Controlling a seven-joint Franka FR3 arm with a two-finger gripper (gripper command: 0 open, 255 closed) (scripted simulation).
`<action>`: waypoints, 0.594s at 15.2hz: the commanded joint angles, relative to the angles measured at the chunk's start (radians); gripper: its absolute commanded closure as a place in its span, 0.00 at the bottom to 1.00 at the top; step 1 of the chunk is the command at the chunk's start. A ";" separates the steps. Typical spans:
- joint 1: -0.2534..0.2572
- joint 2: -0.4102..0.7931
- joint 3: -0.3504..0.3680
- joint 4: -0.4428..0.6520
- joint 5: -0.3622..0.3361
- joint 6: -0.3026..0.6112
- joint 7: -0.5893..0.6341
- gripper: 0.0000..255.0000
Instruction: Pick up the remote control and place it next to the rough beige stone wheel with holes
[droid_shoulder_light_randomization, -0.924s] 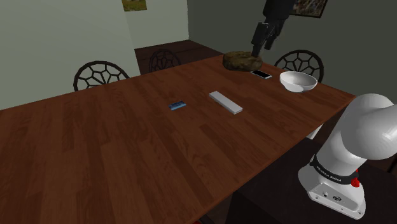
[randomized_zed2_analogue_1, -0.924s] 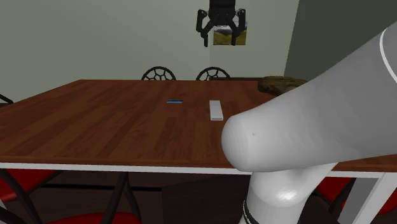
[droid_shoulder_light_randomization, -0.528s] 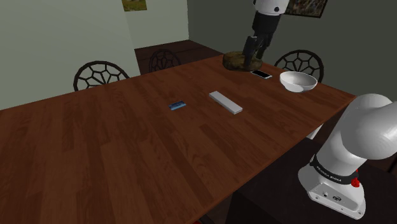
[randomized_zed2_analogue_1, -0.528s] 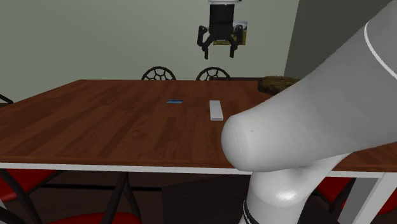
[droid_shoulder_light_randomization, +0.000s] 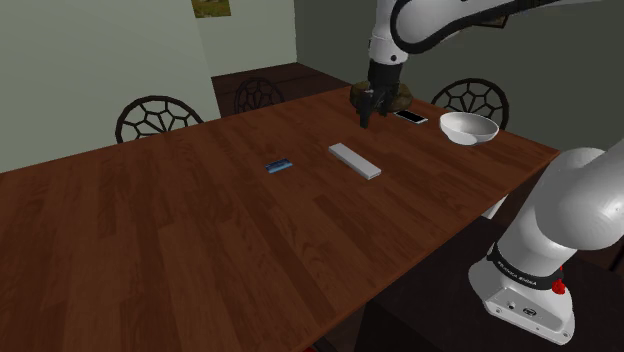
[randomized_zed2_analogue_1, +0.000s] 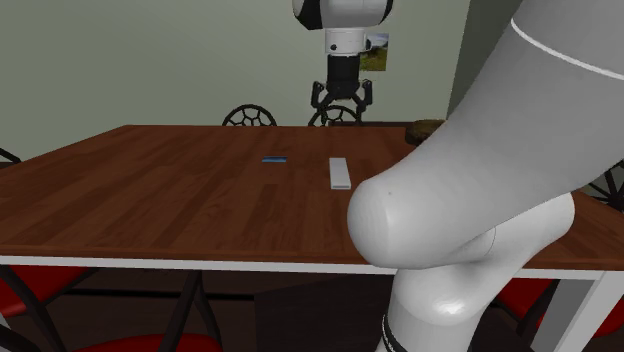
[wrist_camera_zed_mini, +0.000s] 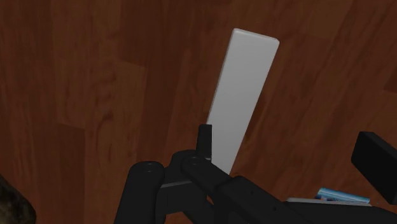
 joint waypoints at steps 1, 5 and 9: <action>-0.004 0.063 -0.005 -0.001 -0.002 0.052 -0.002 0.00; -0.013 0.202 -0.015 0.021 -0.004 0.143 -0.009 0.00; -0.021 0.348 -0.024 0.061 -0.003 0.223 -0.016 0.00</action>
